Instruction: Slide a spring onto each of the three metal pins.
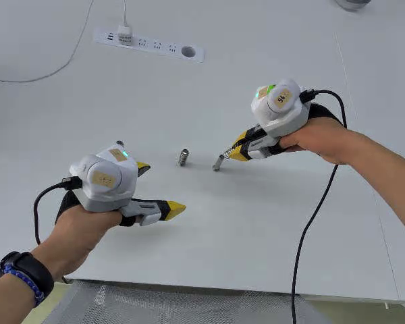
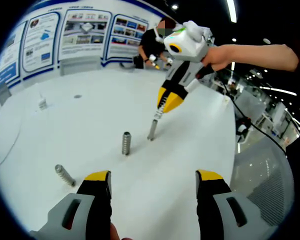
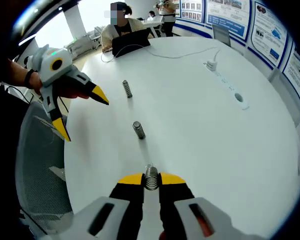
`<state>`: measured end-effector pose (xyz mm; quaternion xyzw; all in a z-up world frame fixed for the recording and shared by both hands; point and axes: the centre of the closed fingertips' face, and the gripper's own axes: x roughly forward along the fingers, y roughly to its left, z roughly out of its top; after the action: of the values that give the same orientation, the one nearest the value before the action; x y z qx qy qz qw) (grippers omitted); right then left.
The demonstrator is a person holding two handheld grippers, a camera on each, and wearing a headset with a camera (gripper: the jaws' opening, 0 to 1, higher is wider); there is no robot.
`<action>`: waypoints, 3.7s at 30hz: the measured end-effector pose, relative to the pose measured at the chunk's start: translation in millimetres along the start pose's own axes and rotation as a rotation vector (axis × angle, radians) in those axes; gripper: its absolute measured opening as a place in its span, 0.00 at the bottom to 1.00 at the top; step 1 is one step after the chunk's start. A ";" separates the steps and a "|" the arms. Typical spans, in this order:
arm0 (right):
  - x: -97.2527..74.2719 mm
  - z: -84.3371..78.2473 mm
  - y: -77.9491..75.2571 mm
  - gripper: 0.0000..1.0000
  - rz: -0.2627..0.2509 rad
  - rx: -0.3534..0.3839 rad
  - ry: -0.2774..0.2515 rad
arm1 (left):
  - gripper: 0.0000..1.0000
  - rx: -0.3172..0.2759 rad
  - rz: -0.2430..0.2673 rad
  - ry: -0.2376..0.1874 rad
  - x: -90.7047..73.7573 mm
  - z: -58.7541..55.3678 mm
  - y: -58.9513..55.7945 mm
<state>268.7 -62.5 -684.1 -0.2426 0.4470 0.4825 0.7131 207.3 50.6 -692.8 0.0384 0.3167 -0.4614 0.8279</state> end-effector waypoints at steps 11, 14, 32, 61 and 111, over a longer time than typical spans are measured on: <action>8.4 1.3 4.9 0.12 0.019 -0.017 0.024 | 0.70 -0.011 0.002 -0.003 -4.4 -1.4 1.1; 10.6 1.2 5.8 0.12 0.021 -0.025 0.035 | 0.70 -0.011 0.003 -0.002 -5.2 -1.8 2.7; 23.3 1.2 0.2 0.12 0.027 -0.039 0.050 | 0.69 -0.022 0.001 -0.001 -5.4 -5.6 4.8; 50.9 -12.8 2.6 0.13 -0.007 -0.077 0.080 | 0.68 -0.027 0.002 0.004 -7.0 -6.7 7.1; 36.3 -59.1 18.6 0.48 -0.144 0.308 -0.137 | 0.68 -0.064 0.045 -0.001 -30.5 -19.8 20.2</action>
<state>232.9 -83.6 -742.7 -0.1284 0.4473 0.3716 0.8033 202.2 91.7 -696.1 0.0186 0.3299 -0.4323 0.8390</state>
